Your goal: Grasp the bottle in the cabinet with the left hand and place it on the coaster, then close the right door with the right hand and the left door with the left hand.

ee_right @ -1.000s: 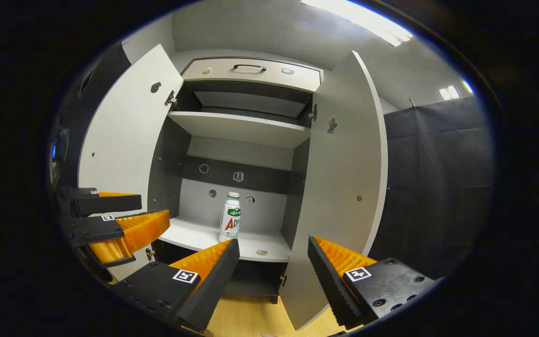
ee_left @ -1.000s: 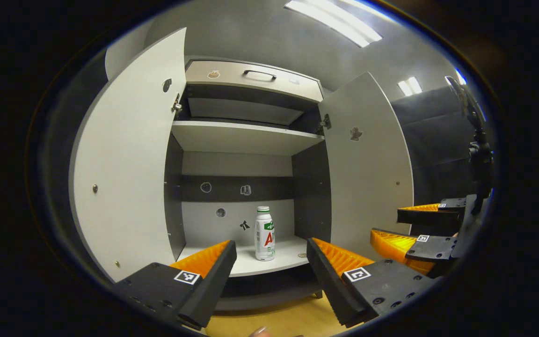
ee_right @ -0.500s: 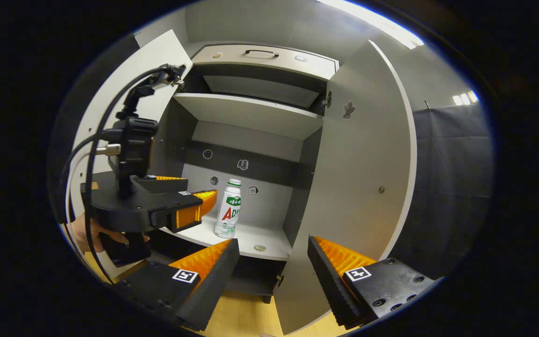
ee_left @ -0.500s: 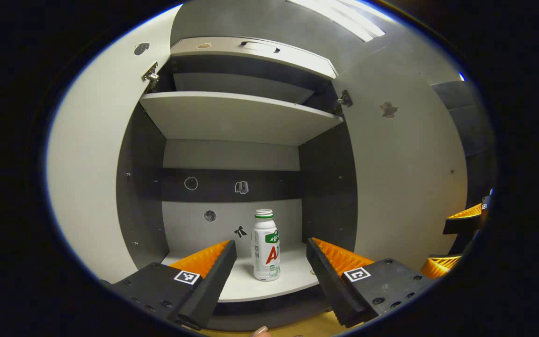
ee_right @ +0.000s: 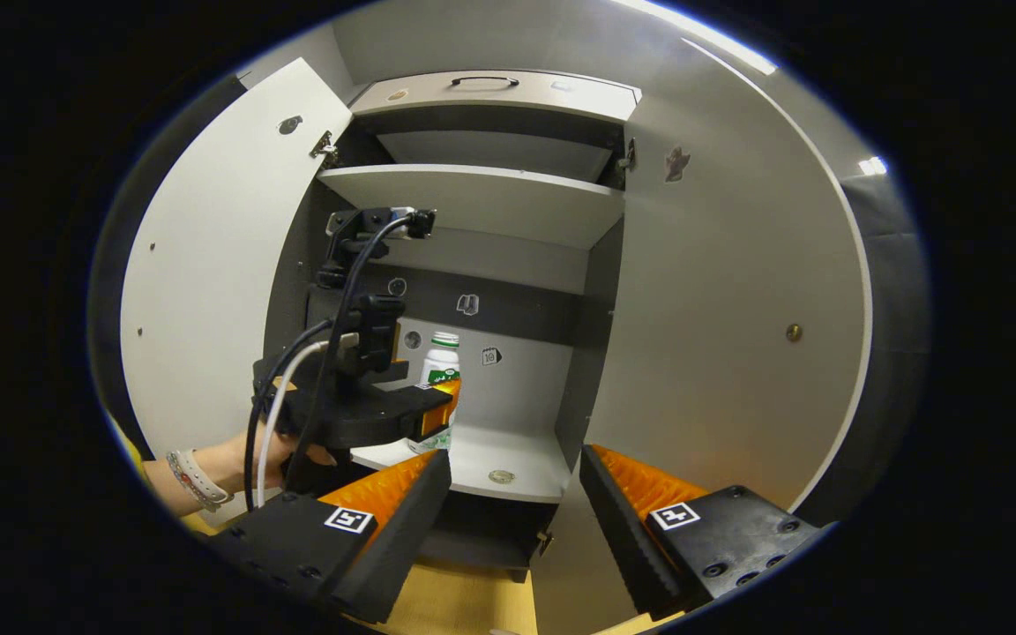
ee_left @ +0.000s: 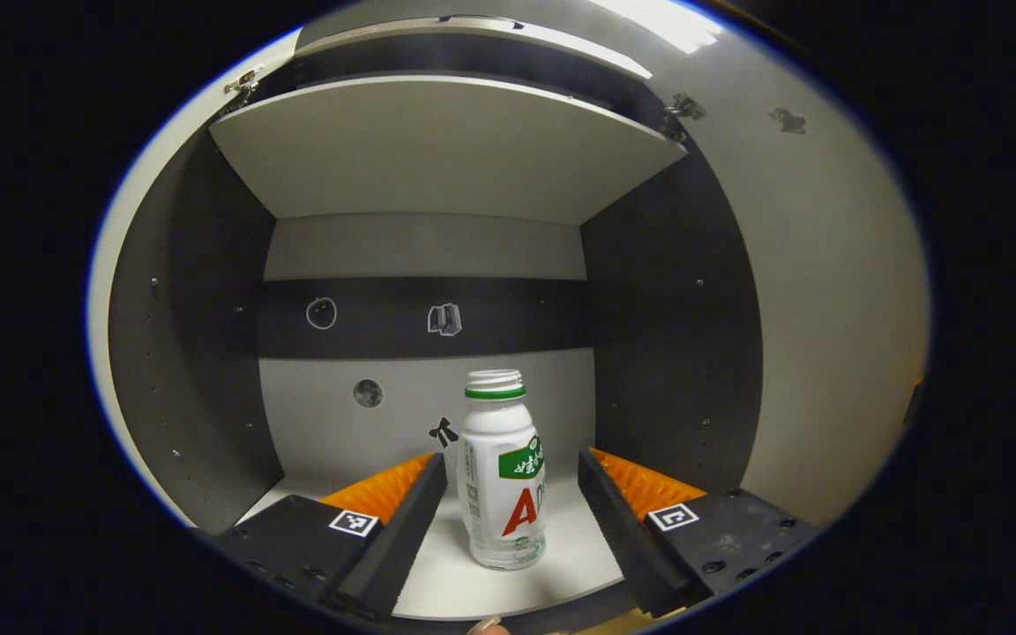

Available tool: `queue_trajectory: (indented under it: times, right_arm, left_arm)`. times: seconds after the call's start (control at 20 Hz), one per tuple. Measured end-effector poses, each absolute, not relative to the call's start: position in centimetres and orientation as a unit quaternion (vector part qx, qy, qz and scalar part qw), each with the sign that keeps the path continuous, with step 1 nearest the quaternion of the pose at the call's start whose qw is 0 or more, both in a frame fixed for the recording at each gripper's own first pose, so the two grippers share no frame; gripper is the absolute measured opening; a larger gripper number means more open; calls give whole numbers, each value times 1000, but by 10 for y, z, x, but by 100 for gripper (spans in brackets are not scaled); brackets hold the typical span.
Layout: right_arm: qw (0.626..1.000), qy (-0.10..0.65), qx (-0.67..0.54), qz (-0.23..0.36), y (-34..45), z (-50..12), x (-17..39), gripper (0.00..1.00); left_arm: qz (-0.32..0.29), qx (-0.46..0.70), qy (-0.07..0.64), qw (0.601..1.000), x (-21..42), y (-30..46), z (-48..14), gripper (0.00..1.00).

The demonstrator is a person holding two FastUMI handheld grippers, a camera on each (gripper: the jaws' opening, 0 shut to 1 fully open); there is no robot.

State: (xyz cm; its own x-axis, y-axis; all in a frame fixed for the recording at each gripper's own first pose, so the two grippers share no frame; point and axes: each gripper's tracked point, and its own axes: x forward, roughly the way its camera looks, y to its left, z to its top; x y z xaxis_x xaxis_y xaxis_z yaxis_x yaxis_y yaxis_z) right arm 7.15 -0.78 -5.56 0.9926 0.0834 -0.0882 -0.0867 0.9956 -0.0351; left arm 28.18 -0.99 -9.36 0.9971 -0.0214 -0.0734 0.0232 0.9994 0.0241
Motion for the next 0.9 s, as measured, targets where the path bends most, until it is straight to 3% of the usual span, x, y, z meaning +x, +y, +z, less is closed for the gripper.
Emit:
queue_trajectory:
  times: [0.4,0.5,0.9]
  right_arm:
    - [997,55,-17,53,3,-66,90,98]
    - [997,56,-19,50,2,-67,93,98]
    - [998,56,-22,12,-11,-61,88,98]
  left_arm:
    - [-9,16,43,999,318,-6,-113,93]
    - [-14,16,43,999,317,-9,-113,80]
    - [-39,-13,28,999,300,-4,-92,75]
